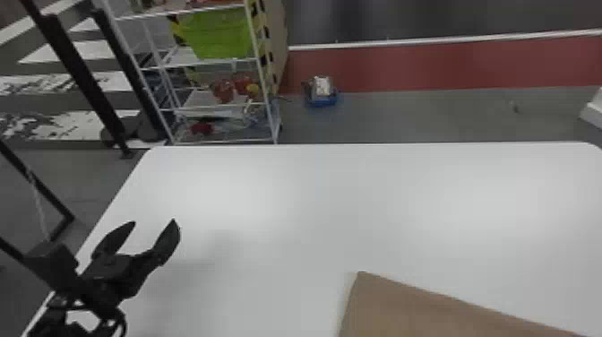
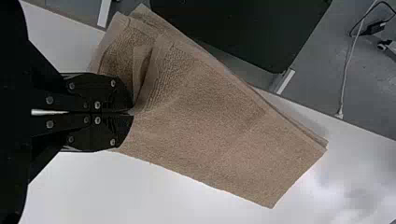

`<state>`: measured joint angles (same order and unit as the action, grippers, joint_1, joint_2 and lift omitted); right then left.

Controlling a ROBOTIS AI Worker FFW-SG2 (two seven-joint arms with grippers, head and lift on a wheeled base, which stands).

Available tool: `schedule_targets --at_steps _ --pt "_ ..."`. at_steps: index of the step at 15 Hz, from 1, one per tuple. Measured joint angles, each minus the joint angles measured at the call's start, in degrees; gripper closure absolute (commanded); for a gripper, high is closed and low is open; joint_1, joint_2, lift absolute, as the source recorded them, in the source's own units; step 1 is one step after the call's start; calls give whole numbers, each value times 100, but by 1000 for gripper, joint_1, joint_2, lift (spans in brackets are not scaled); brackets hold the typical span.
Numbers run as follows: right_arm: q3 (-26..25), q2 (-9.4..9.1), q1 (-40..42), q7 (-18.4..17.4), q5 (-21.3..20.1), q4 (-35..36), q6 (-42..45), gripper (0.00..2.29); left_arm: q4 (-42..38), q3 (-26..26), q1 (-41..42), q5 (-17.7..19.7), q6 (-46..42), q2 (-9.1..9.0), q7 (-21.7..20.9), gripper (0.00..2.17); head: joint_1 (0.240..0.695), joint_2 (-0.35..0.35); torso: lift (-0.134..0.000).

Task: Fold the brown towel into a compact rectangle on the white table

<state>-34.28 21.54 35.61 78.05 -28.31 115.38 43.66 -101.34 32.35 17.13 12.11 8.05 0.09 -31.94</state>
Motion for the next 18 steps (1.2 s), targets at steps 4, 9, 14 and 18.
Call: schedule_targets --at_steps 4,9,14,18 --pt "121 0 -69 0 -15 28 -3 1528 0 -8 -6 -7 0 0 1 22 695 179 -123" --pt "97 -28 -42 0 37 134 -16 1528 35 -43 -61 -73 0 0 -5 22 695 179 -123" --pt "-294 -103 64 0 493 529 -42 1528 61 -60 -94 -94 1 0 -5 22 695 176 -123" --pt "-1185 -175 320 0 1186 654 66 1531 128 -58 -104 -105 -7 0 -6 22 695 122 -123"
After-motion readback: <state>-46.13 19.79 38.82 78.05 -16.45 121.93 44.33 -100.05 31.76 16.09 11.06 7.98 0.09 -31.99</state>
